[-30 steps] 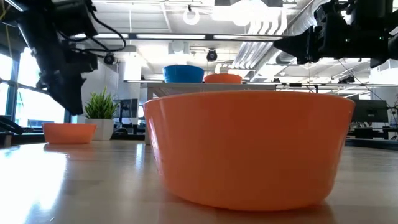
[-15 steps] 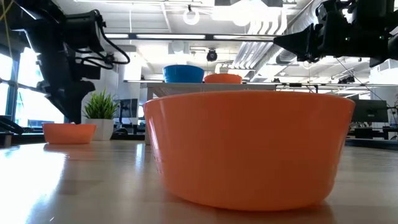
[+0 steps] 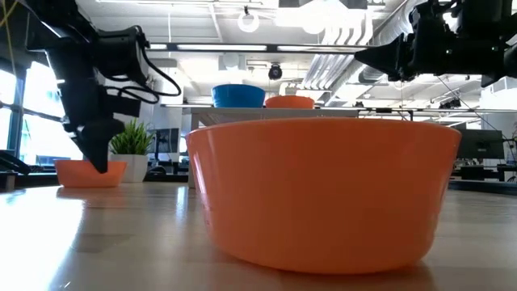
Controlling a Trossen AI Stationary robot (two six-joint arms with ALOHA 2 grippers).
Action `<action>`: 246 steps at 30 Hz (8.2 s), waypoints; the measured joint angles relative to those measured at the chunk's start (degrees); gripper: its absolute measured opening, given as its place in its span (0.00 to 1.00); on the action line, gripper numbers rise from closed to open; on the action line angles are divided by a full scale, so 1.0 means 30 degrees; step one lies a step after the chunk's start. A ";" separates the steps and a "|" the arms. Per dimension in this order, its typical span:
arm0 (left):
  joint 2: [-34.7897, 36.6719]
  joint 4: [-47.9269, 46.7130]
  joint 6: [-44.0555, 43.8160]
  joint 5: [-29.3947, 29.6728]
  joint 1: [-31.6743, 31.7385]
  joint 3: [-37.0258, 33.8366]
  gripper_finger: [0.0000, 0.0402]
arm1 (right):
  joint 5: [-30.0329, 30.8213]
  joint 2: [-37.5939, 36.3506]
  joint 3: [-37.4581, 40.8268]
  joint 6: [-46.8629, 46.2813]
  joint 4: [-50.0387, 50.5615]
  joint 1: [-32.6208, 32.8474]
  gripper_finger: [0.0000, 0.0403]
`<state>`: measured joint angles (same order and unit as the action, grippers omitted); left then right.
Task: Pick & Place Mini bowls
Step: Stack the top orange bowl on top of the orange bowl on the shelf
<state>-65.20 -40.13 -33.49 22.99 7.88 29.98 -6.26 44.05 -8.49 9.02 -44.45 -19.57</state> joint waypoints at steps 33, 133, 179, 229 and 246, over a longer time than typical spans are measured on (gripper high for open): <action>-0.0235 0.2123 0.8987 -0.2539 -0.6310 0.4503 0.00 | 0.3291 0.0080 -0.0015 0.0445 0.0321 -0.0007 0.00; -0.2739 2.5858 1.1074 -0.4545 -0.6033 -0.2432 0.00 | 0.3680 -0.0292 -0.3424 -0.0382 0.9167 0.2776 0.00; -0.1430 3.1703 0.8698 -0.5440 -0.2871 -0.8160 0.00 | 0.2656 1.8841 -1.6444 0.4313 2.1569 1.1034 0.22; -0.1437 3.2497 0.7996 -0.5577 -0.2878 -0.8131 0.00 | 0.3275 1.3093 -2.5920 -0.1965 3.0495 0.4296 0.01; -0.1437 3.2308 0.8050 -0.5636 -0.2878 -0.8131 0.00 | 0.2930 2.0579 -3.4192 0.4400 3.6307 -0.1622 0.01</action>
<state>-69.52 56.80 -9.34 6.09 -0.75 5.58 2.53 105.79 -111.07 22.22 64.48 -24.44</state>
